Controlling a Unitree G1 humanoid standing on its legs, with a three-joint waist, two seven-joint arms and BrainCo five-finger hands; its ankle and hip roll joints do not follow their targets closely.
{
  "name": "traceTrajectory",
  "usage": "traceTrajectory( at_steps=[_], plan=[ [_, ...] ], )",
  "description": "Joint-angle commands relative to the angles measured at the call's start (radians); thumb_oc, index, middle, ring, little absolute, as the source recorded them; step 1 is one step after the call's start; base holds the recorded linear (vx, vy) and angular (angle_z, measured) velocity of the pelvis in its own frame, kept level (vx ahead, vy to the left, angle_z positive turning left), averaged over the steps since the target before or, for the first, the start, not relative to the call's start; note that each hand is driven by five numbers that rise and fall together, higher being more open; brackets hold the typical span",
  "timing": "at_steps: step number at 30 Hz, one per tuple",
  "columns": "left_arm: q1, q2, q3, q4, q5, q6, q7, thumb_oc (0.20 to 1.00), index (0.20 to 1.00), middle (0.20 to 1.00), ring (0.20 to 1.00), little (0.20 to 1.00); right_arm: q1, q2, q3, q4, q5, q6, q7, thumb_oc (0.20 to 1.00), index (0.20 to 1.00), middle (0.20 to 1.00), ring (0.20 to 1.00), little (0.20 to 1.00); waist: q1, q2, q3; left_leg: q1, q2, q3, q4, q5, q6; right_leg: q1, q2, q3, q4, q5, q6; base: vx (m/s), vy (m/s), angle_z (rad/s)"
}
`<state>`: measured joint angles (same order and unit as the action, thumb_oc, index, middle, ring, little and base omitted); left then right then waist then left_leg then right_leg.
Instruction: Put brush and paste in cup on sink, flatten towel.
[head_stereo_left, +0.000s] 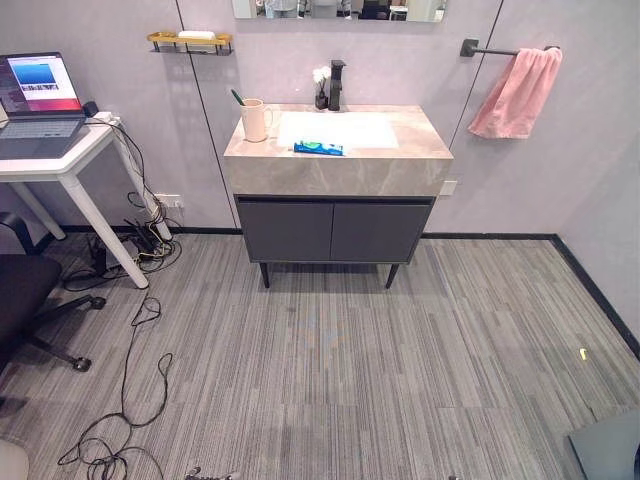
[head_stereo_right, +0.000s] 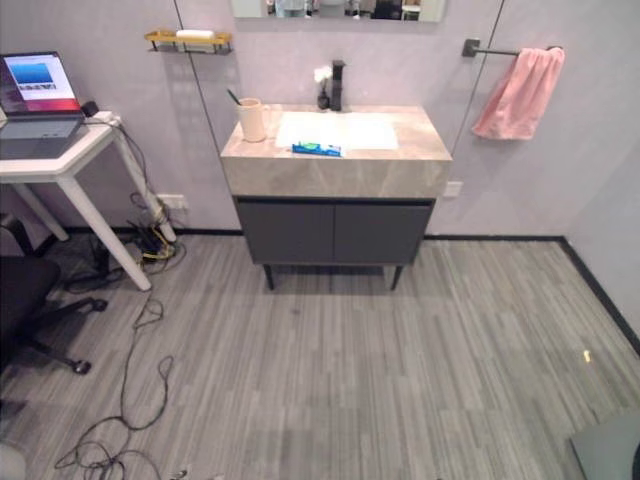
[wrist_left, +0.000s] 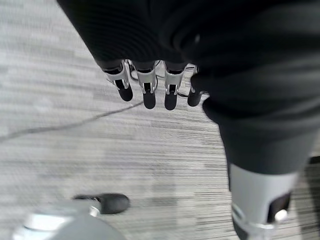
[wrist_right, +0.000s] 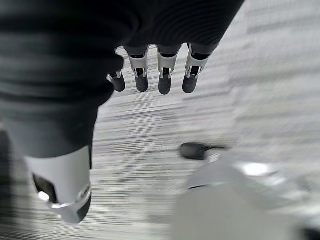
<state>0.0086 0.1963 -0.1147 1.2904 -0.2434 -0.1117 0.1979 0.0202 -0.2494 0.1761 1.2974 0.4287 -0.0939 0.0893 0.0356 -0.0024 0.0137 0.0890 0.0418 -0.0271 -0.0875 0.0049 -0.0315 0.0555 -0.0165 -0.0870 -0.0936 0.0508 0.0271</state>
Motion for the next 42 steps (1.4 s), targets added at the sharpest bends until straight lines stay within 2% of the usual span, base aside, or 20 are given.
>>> traceTrajectory(
  at_steps=[1,6,9,10,11,14,19,25,31,33,36,40,42],
  plan=[
    [-0.048,0.008,0.045,0.011,-0.068,-0.052,-0.023,1.0,1.0,1.0,1.0,1.0,-0.073,0.014,-0.01,0.001,0.09,-0.038,0.023,1.0,1.0,1.0,1.0,1.0,-0.012,-0.034,-0.002,0.006,-0.058,-0.071,0.0,-0.038,0.036,0.009,-0.028,0.07,0.006,-0.033,0.057,0.0,0.0,0.0],
    [-0.051,0.006,0.046,-0.08,-0.146,-0.076,-0.026,1.0,1.0,1.0,1.0,1.0,-0.092,0.014,0.004,-0.107,0.137,-0.066,0.014,1.0,1.0,1.0,1.0,1.0,-0.016,-0.033,0.002,0.017,-0.056,-0.07,0.008,-0.042,0.039,0.019,-0.028,0.066,0.015,-0.041,0.053,0.01,0.001,-0.02],
    [-0.067,0.015,0.034,-0.163,-0.169,-0.09,-0.002,1.0,1.0,1.0,1.0,1.0,-0.13,0.012,0.021,-0.153,0.147,-0.077,-0.006,1.0,1.0,1.0,1.0,1.0,-0.015,-0.042,0.059,-0.085,-0.074,-0.054,0.2,-0.098,0.041,-0.069,-0.027,0.062,0.175,-0.095,0.041,-0.15,-0.018,0.0],
    [-0.067,0.015,0.034,-0.164,-0.169,-0.09,-0.002,1.0,1.0,1.0,1.0,1.0,-0.13,0.012,0.021,-0.153,0.147,-0.077,-0.006,1.0,1.0,1.0,1.0,1.0,-0.016,-0.042,0.057,-0.091,-0.074,-0.054,0.206,-0.1,0.042,-0.073,-0.027,0.062,0.178,-0.096,0.041,-0.22,-0.013,-0.05],
    [-0.079,0.025,0.023,-0.209,-0.167,-0.104,0.008,1.0,1.0,1.0,1.0,1.0,-0.144,0.012,0.028,-0.179,0.152,-0.084,-0.019,1.0,1.0,1.0,1.0,1.0,-0.014,-0.046,0.102,-0.152,-0.087,-0.056,0.32,-0.14,0.036,-0.128,-0.021,0.053,0.289,-0.139,0.039,-0.13,-0.008,-0.03],
    [-0.084,0.024,0.021,-0.23,-0.158,-0.111,0.025,1.0,1.0,1.0,1.0,1.0,-0.156,0.015,0.032,-0.179,0.138,-0.093,-0.04,1.0,1.0,1.0,1.0,1.0,-0.012,-0.047,0.112,-0.205,-0.095,-0.068,0.406,-0.172,0.039,-0.157,-0.029,0.037,0.345,-0.153,0.038,-0.08,-0.013,0.09],
    [-0.052,0.035,0.018,-0.271,-0.13,-0.125,0.019,1.0,1.0,1.0,1.0,1.0,-0.148,0.026,0.029,-0.2,0.128,-0.1,-0.05,1.0,1.0,1.0,1.0,1.0,-0.008,-0.05,0.096,-0.193,-0.099,-0.066,0.405,-0.185,0.053,-0.147,-0.033,0.041,0.333,-0.158,0.043,0.02,0.017,0.07],
    [-0.045,0.051,0.016,-0.263,-0.084,-0.128,0.035,1.0,1.0,1.0,1.0,1.0,-0.159,0.031,0.045,-0.193,0.105,-0.102,-0.058,1.0,1.0,1.0,1.0,1.0,0.002,-0.051,0.107,-0.189,-0.104,-0.041,0.409,-0.193,0.066,-0.148,-0.035,0.067,0.316,-0.141,0.045,-0.02,0.057,-0.08],
    [-0.026,0.06,0.007,-0.293,-0.027,-0.13,0.056,1.0,1.0,1.0,1.0,1.0,-0.175,0.026,0.07,-0.215,0.074,-0.119,-0.06,1.0,1.0,1.0,1.0,1.0,0.013,-0.05,0.122,-0.189,-0.115,-0.001,0.411,-0.2,0.088,-0.165,-0.042,0.116,0.304,-0.115,0.06,-0.03,0.109,-0.19],
    [-0.01,0.064,0.002,-0.314,0.002,-0.13,0.059,1.0,1.0,1.0,1.0,1.0,-0.177,0.025,0.076,-0.211,0.068,-0.126,-0.048,1.0,1.0,1.0,1.0,1.0,0.021,-0.052,0.133,-0.189,-0.13,0.019,0.417,-0.212,0.108,-0.167,-0.053,0.153,0.286,-0.095,0.076,0.0,0.219,-0.49],
    [-0.006,0.066,-0.001,-0.328,0.011,-0.133,0.063,1.0,1.0,1.0,1.0,1.0,-0.174,0.024,0.07,-0.212,0.066,-0.13,-0.05,1.0,1.0,1.0,1.0,1.0,0.024,-0.052,0.133,-0.189,-0.142,0.023,0.41,-0.213,0.115,-0.17,-0.063,0.161,0.28,-0.092,0.084,0.01,0.12,-0.12],
    [0.012,0.08,-0.005,-0.366,0.046,-0.135,0.076,1.0,1.0,1.0,1.0,1.0,-0.162,0.025,0.065,-0.204,0.053,-0.128,-0.05,1.0,1.0,1.0,1.0,1.0,0.026,-0.058,0.135,-0.173,-0.16,0.021,0.38,-0.208,0.129,-0.178,-0.078,0.164,0.3,-0.092,0.097,0.04,0.147,-0.06],
    [0.034,0.091,-0.002,-0.398,0.063,-0.129,0.074,1.0,1.0,1.0,1.0,1.0,-0.14,0.026,0.056,-0.195,0.032,-0.126,-0.053,1.0,1.0,1.0,1.0,1.0,0.026,-0.06,0.137,-0.141,-0.162,-0.001,0.337,-0.194,0.136,-0.204,-0.081,0.149,0.393,-0.083,0.106,0.06,0.096,0.08]
  ],
)
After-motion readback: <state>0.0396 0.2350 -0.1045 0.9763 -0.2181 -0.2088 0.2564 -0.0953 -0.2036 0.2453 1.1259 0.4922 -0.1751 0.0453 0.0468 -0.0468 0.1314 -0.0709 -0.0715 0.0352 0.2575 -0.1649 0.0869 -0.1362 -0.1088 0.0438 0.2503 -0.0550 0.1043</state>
